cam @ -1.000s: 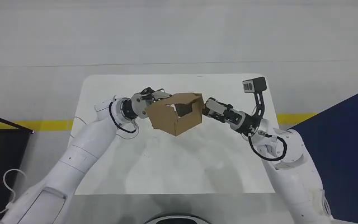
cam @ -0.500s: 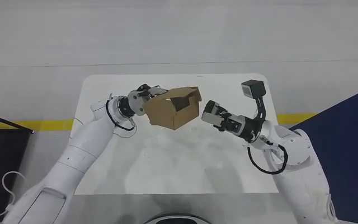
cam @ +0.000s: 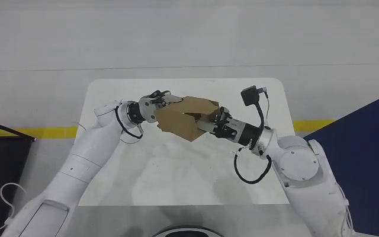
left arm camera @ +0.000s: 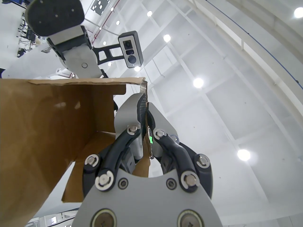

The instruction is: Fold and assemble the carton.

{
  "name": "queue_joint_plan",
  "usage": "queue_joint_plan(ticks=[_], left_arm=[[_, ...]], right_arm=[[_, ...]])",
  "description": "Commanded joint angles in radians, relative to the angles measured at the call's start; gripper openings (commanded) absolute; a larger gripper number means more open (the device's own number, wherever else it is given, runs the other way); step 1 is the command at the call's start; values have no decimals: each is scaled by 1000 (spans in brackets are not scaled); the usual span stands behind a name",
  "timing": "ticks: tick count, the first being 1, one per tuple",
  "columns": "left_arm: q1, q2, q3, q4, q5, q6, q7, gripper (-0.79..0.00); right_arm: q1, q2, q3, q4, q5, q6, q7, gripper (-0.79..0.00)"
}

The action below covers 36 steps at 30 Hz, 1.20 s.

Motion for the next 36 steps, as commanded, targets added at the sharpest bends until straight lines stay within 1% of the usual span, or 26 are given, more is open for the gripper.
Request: queue_joint_plan(ticks=[1, 3, 8, 9, 11, 14, 17, 20, 26, 29, 33, 36], left_arm=[[4, -1, -3, 0, -5, 2, -5, -785], [9, -2, -7, 2, -17, 3, -14, -785], [9, -4, -10, 5, -18, 4, -16, -785], [9, -4, -10, 5, -18, 4, -16, -785], [9, -4, -10, 5, -18, 4, -16, -785], [9, -4, -10, 5, -18, 4, -16, -785], [9, -4, -10, 5, -18, 4, -16, -785], [9, -4, -10, 5, -18, 4, -16, -785], [9, -4, -10, 5, -18, 4, -16, -785], [9, -4, -10, 5, -18, 4, -16, -785], [9, -4, -10, 5, -18, 4, -16, -785], [9, -4, -10, 5, -18, 4, -16, -785]], right_arm=[[-1, -1, 2, 1, 15, -6, -12, 0], [-6, -3, 13, 6, 84, -39, -37, 0], [-35, -5, 97, 70, 340, -173, -65, 0], [-40, -5, 116, 90, 375, -184, -68, 0], [-47, -4, 144, 115, 393, -183, -74, 0], [-47, -2, 141, 120, 349, -155, -69, 0], [-34, -3, 102, 112, 313, -139, -58, 0], [-13, -5, 64, 104, 302, -149, -31, 0], [16, -5, 21, 98, 259, -143, 0, 0], [33, -5, 0, 102, 208, -107, -1, 0], [57, -7, -25, 108, 138, -34, -25, 0], [69, -8, -43, 103, 117, 0, -34, 0]])
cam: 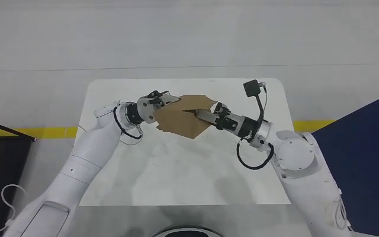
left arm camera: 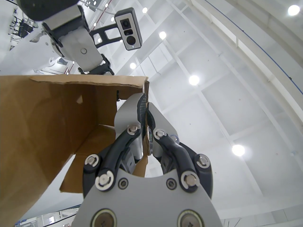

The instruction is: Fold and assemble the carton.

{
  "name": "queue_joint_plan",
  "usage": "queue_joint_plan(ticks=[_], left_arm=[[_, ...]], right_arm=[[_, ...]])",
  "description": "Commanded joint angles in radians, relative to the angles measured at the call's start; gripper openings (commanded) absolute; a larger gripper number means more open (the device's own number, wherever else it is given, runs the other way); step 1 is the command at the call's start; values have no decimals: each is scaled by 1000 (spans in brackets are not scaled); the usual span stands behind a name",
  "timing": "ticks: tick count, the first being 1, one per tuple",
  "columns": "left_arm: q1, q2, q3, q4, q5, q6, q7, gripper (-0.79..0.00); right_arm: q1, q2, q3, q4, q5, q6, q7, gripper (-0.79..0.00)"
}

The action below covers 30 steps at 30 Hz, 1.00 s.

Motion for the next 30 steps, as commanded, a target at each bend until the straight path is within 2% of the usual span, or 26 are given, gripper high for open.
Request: queue_joint_plan(ticks=[1, 8, 16, 24, 30], left_arm=[[0, 0, 0, 0, 0, 0, 0, -785], [0, 0, 0, 0, 0, 0, 0, -785], [0, 0, 0, 0, 0, 0, 0, -785], [0, 0, 0, 0, 0, 0, 0, -785], [0, 0, 0, 0, 0, 0, 0, -785]], right_arm=[[5, -1, -8, -3, 17, -2, 6, 0], [-16, 1, 48, -17, 119, -65, 9, 0], [-96, 7, 148, -73, 217, -171, 13, 0], [-171, 13, 151, -195, 56, -204, 25, 0], [-189, 11, 127, -272, -129, -212, -59, 0]])
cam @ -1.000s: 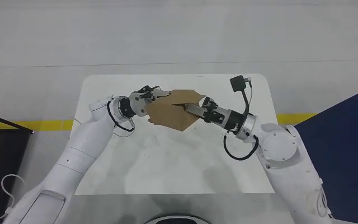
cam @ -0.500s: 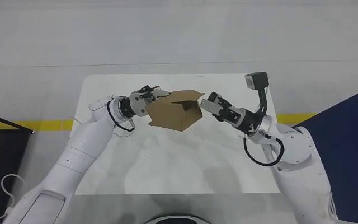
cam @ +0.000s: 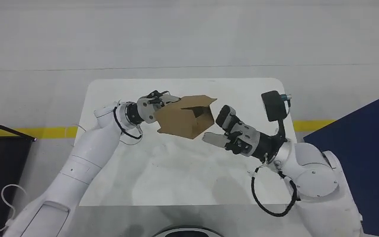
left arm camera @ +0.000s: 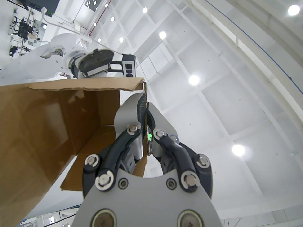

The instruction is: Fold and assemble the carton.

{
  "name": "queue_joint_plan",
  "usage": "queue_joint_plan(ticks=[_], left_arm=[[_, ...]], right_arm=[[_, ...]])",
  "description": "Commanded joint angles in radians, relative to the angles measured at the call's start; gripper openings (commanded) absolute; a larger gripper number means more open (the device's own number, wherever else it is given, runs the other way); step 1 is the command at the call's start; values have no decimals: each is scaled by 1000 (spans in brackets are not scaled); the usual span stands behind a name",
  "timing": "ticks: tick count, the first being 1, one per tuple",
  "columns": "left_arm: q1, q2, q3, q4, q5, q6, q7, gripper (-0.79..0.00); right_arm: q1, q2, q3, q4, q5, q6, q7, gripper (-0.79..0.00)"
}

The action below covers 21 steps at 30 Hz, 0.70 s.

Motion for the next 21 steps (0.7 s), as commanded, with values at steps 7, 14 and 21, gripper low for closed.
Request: queue_joint_plan(ticks=[7, 14, 21], left_arm=[[0, 0, 0, 0, 0, 0, 0, -785], [0, 0, 0, 0, 0, 0, 0, -785], [0, 0, 0, 0, 0, 0, 0, -785]], right_arm=[[25, -4, -54, -33, -165, 10, -61, 0], [104, -10, -120, -33, -310, 43, -94, 0], [137, -13, -146, -33, -352, 98, -89, -400]])
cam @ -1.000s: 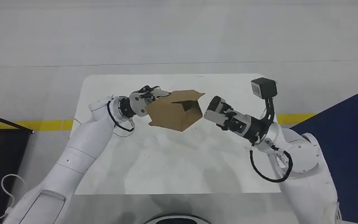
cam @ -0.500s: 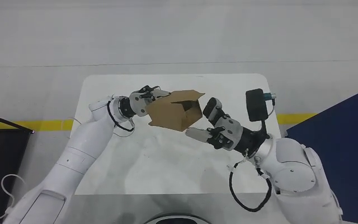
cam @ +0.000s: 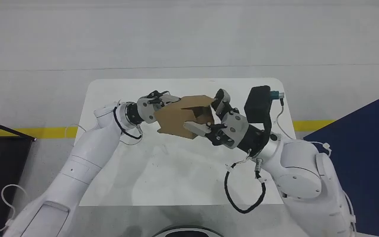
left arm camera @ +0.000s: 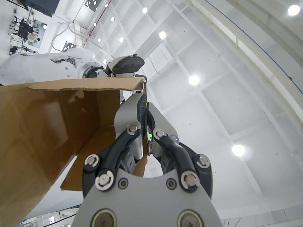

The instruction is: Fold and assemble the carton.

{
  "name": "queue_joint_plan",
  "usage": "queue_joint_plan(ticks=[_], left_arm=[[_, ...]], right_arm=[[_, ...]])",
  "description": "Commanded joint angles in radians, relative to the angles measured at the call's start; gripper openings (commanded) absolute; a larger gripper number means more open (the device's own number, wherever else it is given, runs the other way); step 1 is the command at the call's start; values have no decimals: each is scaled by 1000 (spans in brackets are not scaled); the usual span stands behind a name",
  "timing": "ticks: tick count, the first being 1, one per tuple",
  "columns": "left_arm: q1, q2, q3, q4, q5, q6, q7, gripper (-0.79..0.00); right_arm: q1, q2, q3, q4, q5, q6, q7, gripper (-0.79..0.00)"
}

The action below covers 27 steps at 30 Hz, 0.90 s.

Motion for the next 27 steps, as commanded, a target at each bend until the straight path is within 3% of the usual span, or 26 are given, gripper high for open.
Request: queue_joint_plan(ticks=[1, 18, 27], left_arm=[[0, 0, 0, 0, 0, 0, 0, -785], [0, 0, 0, 0, 0, 0, 0, -785], [0, 0, 0, 0, 0, 0, 0, -785]], right_arm=[[2, -1, -3, 0, 3, 9, 6, -406], [-88, 3, 95, 0, 24, -36, -51, -428], [-160, 8, 162, 0, 210, -160, -32, -437]])
